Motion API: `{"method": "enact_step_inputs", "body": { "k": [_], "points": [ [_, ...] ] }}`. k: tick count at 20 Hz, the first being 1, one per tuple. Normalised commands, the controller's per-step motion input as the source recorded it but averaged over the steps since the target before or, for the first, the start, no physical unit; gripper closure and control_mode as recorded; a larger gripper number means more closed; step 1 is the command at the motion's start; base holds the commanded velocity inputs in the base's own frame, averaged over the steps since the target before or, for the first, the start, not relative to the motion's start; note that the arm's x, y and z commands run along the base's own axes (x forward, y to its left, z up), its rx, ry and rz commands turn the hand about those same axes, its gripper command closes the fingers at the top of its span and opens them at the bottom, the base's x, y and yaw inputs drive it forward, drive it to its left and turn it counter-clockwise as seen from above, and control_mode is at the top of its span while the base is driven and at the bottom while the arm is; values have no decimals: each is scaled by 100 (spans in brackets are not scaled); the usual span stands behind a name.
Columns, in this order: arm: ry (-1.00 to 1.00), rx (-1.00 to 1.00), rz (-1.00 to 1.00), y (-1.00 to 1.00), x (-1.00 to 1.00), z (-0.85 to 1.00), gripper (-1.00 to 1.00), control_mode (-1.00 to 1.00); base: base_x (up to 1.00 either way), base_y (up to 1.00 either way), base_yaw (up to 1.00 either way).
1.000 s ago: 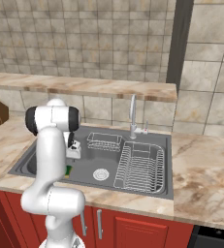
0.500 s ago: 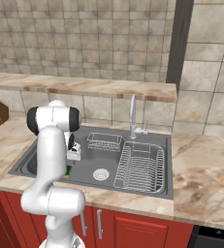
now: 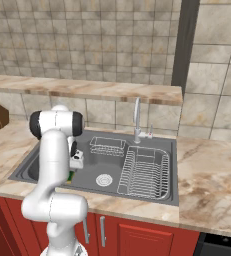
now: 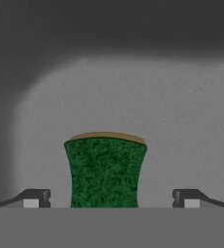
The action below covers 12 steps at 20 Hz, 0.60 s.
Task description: Pick up the sponge and sponge from the sink, and place them back in the cabinet, and close the cabinet door.
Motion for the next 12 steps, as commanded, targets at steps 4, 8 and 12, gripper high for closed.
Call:
{"method": "enact_step_inputs", "body": {
  "k": [4, 8, 12],
  "points": [
    [5, 0, 0, 8, 0, -10, -100, -100, 0, 0, 0],
    [5, 0, 0, 5, 0, -7, -100, -100, 0, 0, 0],
    [4, 0, 0, 0, 0, -8, -100, -100, 0, 0, 0]
  ]
}}
